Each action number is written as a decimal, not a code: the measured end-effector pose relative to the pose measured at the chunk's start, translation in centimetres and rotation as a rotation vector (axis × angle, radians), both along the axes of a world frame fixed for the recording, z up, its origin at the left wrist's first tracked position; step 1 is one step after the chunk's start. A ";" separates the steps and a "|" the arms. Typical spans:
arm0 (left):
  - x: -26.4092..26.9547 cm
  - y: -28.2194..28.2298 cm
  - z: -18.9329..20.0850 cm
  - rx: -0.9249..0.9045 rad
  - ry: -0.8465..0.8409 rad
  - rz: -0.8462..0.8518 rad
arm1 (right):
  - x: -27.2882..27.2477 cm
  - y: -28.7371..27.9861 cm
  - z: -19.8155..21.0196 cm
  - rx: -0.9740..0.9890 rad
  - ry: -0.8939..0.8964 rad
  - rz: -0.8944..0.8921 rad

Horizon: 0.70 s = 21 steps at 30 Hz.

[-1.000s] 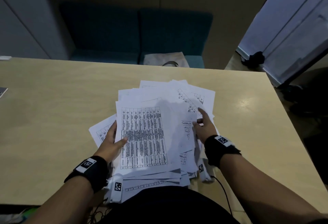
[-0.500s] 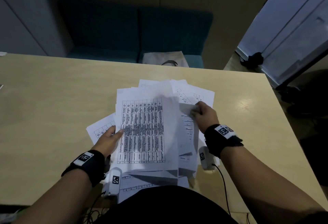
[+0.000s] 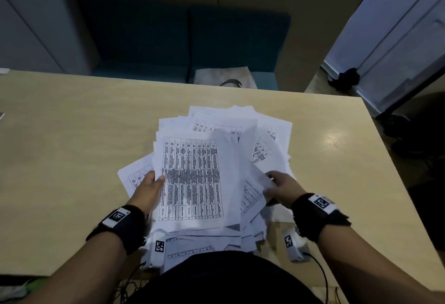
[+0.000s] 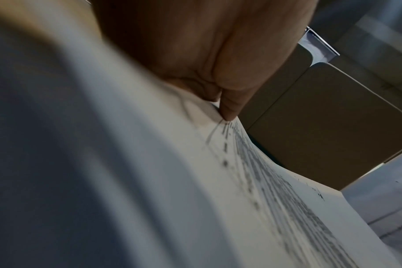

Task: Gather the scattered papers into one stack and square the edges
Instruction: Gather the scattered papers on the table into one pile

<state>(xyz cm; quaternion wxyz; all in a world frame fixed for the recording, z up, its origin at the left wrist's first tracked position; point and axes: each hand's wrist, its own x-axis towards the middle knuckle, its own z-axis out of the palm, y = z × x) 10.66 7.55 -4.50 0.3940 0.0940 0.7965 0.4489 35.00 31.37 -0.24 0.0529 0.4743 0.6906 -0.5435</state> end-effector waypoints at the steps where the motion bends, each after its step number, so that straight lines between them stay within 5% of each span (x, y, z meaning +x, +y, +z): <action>1: -0.1 0.0 -0.1 -0.005 0.009 -0.005 | -0.1 -0.1 0.0 0.025 -0.052 0.087; 4: -0.1 -0.2 0.0 -0.021 0.024 -0.025 | -1.4 0.5 -0.4 0.207 -0.155 0.213; 14: -0.7 -0.3 -0.6 -0.063 0.017 -0.062 | -7.2 2.7 -0.6 0.456 -0.109 0.171; 21: -0.7 -0.2 -1.0 -0.121 -0.005 -0.079 | -8.5 2.9 1.6 0.517 -0.174 0.479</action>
